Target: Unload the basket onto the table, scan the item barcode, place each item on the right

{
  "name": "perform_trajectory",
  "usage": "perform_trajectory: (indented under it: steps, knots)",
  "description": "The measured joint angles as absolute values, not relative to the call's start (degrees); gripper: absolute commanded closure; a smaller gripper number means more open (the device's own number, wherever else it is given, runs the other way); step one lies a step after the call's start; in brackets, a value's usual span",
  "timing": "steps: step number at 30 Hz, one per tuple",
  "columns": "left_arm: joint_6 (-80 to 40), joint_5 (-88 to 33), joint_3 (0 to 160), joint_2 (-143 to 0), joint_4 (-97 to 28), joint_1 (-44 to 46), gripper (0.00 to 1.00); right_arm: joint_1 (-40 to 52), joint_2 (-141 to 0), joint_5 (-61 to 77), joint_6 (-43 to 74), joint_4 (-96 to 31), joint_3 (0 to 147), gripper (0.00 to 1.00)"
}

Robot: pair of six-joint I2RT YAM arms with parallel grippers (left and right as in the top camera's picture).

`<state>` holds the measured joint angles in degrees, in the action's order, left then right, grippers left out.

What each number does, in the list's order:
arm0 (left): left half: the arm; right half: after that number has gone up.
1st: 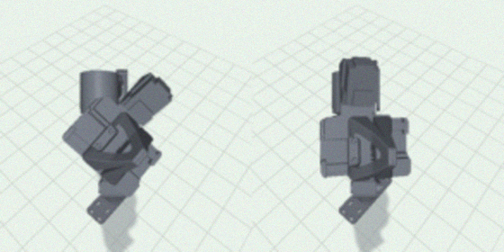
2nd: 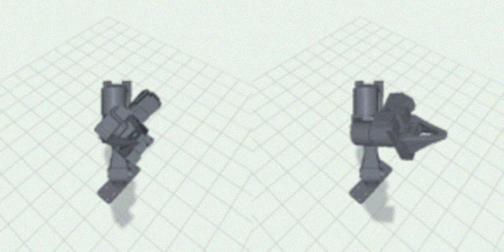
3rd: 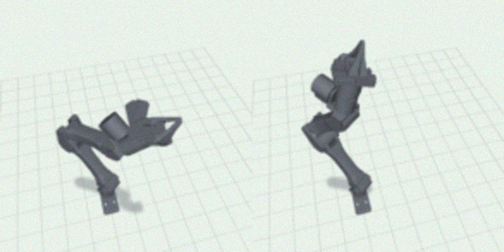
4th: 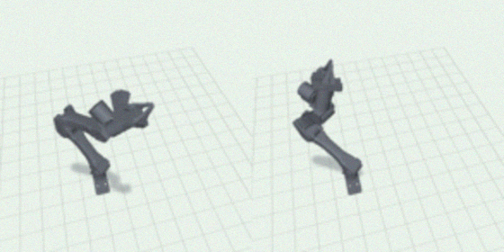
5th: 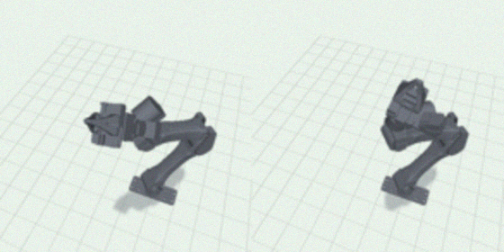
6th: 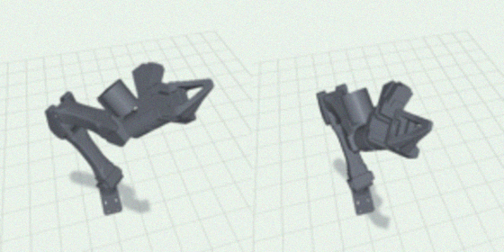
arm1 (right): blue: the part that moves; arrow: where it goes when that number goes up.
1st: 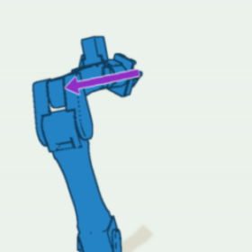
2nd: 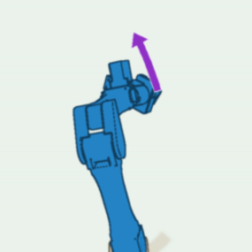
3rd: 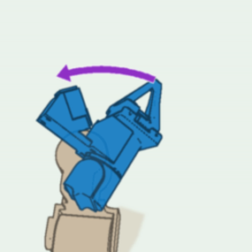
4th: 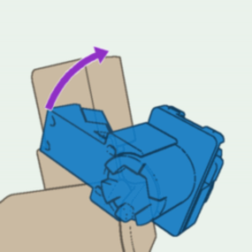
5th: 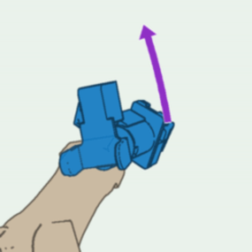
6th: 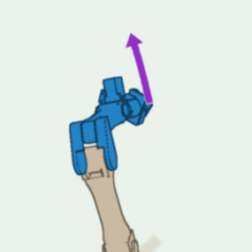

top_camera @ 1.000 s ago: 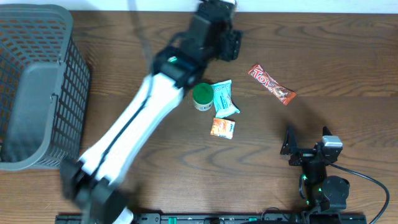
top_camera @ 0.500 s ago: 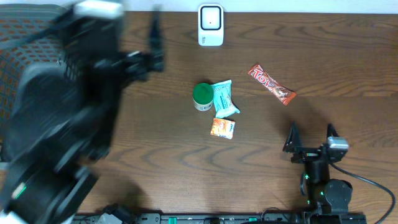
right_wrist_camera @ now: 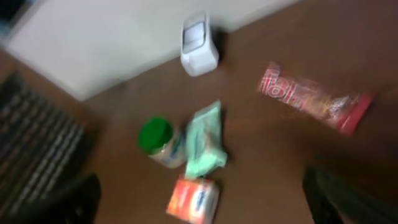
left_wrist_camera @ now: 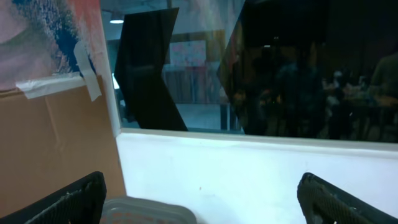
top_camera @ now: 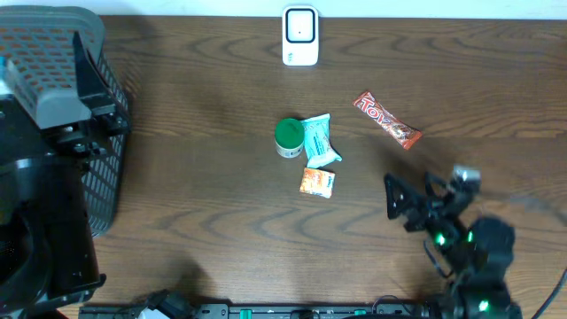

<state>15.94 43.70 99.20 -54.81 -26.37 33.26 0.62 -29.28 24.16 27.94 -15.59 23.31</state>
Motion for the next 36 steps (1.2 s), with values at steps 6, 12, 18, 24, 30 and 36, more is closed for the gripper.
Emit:
perform_trajectory:
  steps: [6,12,18,24,30,36]
  knots:
    - [16.4,44.1,96.75,-54.74,-25.43,33.21,0.02,1.96,-61.43,35.83,24.93,-22.83,43.53,0.01]
    - [16.56,44.1,93.67,-52.93,-24.4,33.21,0.02,2.74,-82.87,48.99,25.08,-10.85,48.18,0.01]
    - [16.56,44.14,91.57,-48.47,-23.33,33.21,0.02,5.1,-97.38,50.74,24.43,-8.64,52.16,0.01]
    - [16.56,44.21,90.11,-45.28,-22.37,32.14,0.02,10.96,-105.1,41.12,18.04,-24.88,67.44,0.05]
    - [16.56,44.07,89.25,-44.99,-22.31,27.38,0.02,18.04,-107.98,24.12,12.8,-32.4,77.97,0.12]
    - [16.49,44.03,89.1,-44.99,-22.28,24.03,0.02,18.87,-109.21,16.88,10.83,-34.33,78.19,0.11]
